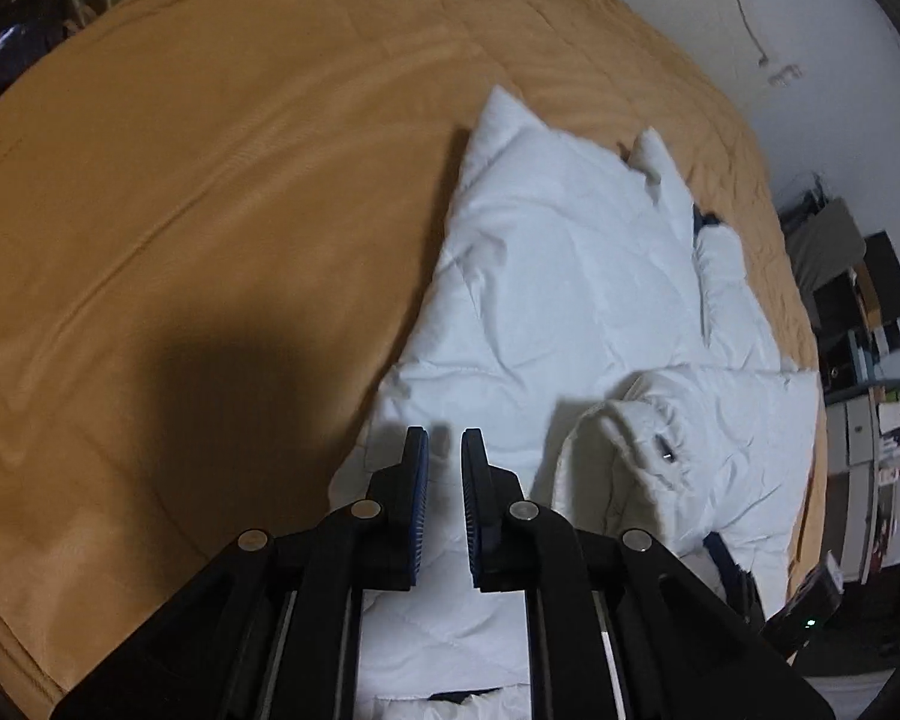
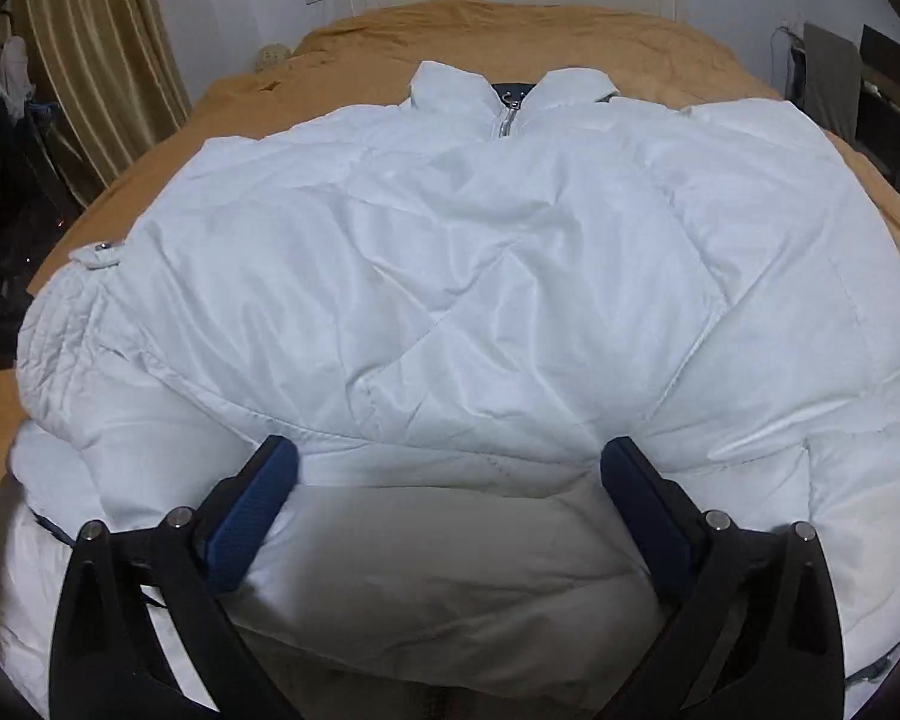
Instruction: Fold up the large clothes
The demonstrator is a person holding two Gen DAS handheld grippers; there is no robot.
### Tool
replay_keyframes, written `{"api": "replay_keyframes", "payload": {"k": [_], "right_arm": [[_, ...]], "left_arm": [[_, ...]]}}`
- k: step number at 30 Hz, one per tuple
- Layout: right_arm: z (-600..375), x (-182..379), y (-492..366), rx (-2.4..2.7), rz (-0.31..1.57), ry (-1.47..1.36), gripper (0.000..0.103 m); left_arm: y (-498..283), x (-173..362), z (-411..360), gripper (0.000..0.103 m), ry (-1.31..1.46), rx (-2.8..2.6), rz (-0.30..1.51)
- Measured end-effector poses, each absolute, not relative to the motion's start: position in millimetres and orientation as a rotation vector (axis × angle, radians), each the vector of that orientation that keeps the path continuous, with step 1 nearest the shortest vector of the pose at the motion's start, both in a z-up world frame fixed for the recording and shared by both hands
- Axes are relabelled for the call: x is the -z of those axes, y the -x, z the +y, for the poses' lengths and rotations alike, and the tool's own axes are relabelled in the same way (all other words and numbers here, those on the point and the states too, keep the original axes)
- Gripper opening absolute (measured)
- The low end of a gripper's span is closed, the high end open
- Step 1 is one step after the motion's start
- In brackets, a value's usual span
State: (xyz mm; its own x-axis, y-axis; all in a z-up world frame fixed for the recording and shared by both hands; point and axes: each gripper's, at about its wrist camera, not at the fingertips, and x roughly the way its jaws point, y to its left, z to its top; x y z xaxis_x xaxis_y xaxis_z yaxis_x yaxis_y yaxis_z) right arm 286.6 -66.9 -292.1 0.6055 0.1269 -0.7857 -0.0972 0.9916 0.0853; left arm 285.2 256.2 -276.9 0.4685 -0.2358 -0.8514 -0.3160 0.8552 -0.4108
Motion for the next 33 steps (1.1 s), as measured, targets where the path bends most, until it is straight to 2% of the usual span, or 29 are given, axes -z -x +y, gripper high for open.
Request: {"api": "replay_keyframes", "payload": {"k": [4,8,11,15,18,23,28,29,33], "right_arm": [[-69,294,-291,-0.131,0.911,-0.042,0.103],[-70,292,-291,-0.133,0.910,-0.037,0.103],[-70,287,-280,-0.149,0.904,-0.047,0.103],[-92,269,-266,-0.186,0.858,-0.117,0.102],[-116,246,-254,-0.155,0.841,-0.148,0.102],[-156,211,-230,-0.083,0.794,-0.113,0.103],[-196,275,-247,0.024,1.014,-0.072,0.103],[-199,277,-247,0.020,1.012,-0.080,0.103],[-201,243,-247,0.019,0.969,-0.099,0.102]], "left_arm": [[-277,243,223,0.011,0.551,0.108,1.026],[-287,236,161,0.011,0.487,0.283,1.011],[-303,259,134,0.011,0.414,0.247,1.037],[-309,309,134,0.011,0.369,0.166,1.096],[-305,334,137,0.011,0.334,0.192,1.070],[-299,336,135,0.011,0.316,0.157,1.039],[-288,331,114,0.011,0.209,0.118,0.995],[-288,330,113,0.011,0.203,0.109,0.987],[-289,332,112,0.011,0.192,0.103,0.984]]}}
